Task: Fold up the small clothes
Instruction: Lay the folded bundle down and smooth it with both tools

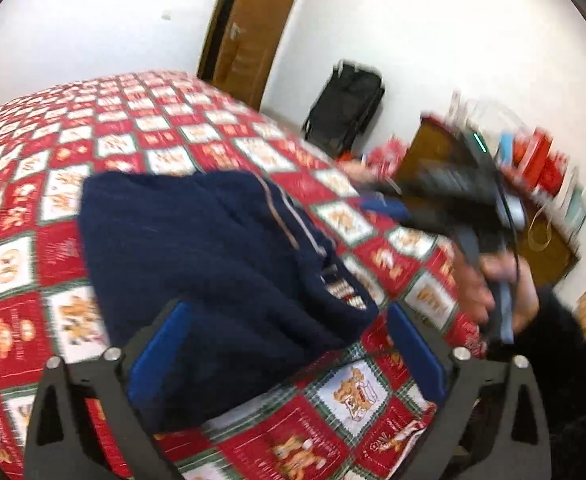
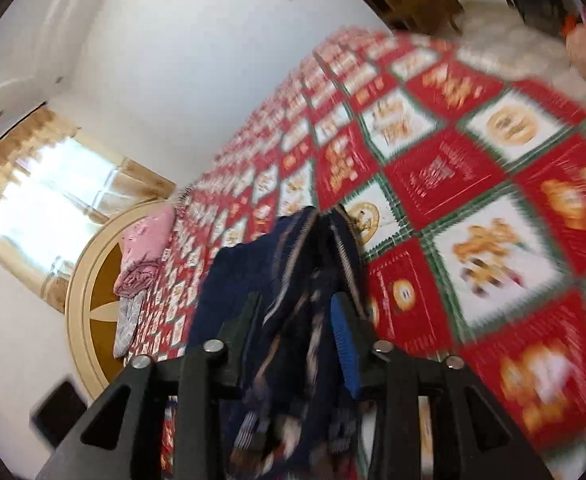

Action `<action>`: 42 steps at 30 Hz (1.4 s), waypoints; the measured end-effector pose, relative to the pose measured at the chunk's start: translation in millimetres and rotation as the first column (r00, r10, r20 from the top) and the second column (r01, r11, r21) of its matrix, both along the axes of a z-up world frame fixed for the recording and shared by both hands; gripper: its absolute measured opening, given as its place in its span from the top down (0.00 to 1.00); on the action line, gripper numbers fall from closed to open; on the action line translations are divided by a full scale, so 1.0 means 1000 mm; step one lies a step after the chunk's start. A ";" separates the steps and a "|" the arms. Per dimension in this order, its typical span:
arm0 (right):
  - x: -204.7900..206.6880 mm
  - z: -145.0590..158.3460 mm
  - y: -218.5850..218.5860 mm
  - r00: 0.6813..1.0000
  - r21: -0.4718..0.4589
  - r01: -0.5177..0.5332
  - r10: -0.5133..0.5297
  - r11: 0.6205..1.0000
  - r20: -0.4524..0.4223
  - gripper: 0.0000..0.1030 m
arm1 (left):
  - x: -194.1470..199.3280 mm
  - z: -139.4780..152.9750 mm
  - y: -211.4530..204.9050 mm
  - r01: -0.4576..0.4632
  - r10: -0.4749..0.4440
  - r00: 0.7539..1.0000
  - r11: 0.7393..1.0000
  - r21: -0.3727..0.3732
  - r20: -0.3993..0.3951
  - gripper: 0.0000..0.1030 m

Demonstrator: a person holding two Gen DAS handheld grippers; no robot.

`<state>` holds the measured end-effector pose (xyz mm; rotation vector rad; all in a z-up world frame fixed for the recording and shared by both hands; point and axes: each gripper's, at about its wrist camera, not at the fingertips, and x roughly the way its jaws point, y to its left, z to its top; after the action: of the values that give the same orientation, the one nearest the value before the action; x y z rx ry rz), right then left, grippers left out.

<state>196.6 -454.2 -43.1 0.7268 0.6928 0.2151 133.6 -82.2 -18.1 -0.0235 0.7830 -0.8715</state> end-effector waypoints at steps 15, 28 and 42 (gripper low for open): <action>-0.053 -0.022 0.152 0.989 -0.501 -0.145 0.137 0.853 -0.053 0.58 | 0.018 -0.050 -0.012 -0.408 0.328 0.911 0.797 0.446 0.250 0.00; -0.076 -0.076 0.101 0.985 -0.168 -0.011 -0.019 0.986 -0.171 0.86 | 0.035 -0.050 -0.010 -0.430 0.321 0.899 0.773 0.466 0.297 0.00; -0.083 -0.004 0.128 0.995 -0.475 0.074 -0.100 0.877 -0.030 0.85 | 0.045 -0.046 0.003 -0.453 0.357 0.890 0.756 0.472 0.282 0.00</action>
<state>113.3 -325.9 -47.4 0.2909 0.7263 -0.0610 178.4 -79.5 -64.4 0.3582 0.7897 -0.2122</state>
